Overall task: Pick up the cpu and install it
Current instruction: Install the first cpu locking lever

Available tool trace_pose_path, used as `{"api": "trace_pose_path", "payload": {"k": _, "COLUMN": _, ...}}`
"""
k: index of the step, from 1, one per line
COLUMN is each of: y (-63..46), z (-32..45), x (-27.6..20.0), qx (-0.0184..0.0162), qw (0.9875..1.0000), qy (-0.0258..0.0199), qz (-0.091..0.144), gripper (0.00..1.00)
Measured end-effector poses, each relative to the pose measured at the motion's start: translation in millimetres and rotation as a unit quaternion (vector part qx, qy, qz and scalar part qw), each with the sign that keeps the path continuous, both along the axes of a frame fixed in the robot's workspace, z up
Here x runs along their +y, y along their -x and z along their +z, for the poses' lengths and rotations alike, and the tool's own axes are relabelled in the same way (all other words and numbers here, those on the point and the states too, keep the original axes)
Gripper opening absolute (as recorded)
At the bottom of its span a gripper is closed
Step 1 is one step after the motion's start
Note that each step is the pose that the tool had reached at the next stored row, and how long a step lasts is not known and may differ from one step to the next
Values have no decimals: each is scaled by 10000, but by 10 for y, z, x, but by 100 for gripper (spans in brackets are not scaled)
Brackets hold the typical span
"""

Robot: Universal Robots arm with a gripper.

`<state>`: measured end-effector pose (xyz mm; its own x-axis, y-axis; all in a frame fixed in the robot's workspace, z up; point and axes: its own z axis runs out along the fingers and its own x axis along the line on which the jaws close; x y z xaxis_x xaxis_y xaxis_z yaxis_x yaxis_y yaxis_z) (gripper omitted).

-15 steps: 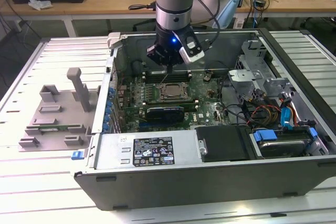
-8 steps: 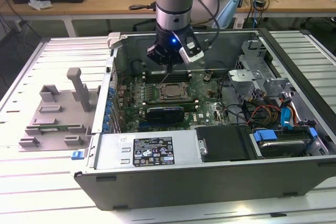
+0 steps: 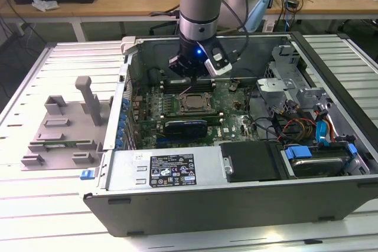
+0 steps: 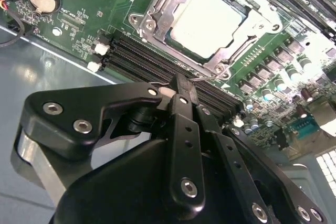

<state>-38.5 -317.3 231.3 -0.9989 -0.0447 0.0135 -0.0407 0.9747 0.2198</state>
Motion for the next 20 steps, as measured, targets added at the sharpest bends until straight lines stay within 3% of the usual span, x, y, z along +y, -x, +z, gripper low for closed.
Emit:
{"api": "trace_pose_path", "payload": {"k": 11, "y": -75, "z": -54, "x": 1, "qx": 0, "qw": 10000, "qy": 1, "qz": 0, "gripper": 11}}
{"api": "trace_pose_path", "payload": {"k": 13, "y": -76, "z": -61, "x": 5, "qx": -13, "qw": 10000, "qy": 8, "qz": 0, "gripper": 11}}
{"api": "trace_pose_path", "payload": {"k": 14, "y": -76, "z": -64, "x": 8, "qx": -38, "qw": 10000, "qy": 13, "qz": 0, "gripper": 11}}
{"api": "trace_pose_path", "payload": {"k": 16, "y": -74, "z": -69, "x": 15, "qx": -127, "qw": 9999, "qy": 22, "qz": 0, "gripper": 11}}
{"api": "trace_pose_path", "payload": {"k": 18, "y": -49, "z": -75, "x": 29, "qx": -336, "qw": 9994, "qy": 33, "qz": -1, "gripper": 11}}
{"api": "trace_pose_path", "payload": {"k": 20, "y": -21, "z": -81, "x": 40, "qx": -425, "qw": 9991, "qy": 35, "qz": 0, "gripper": 11}}
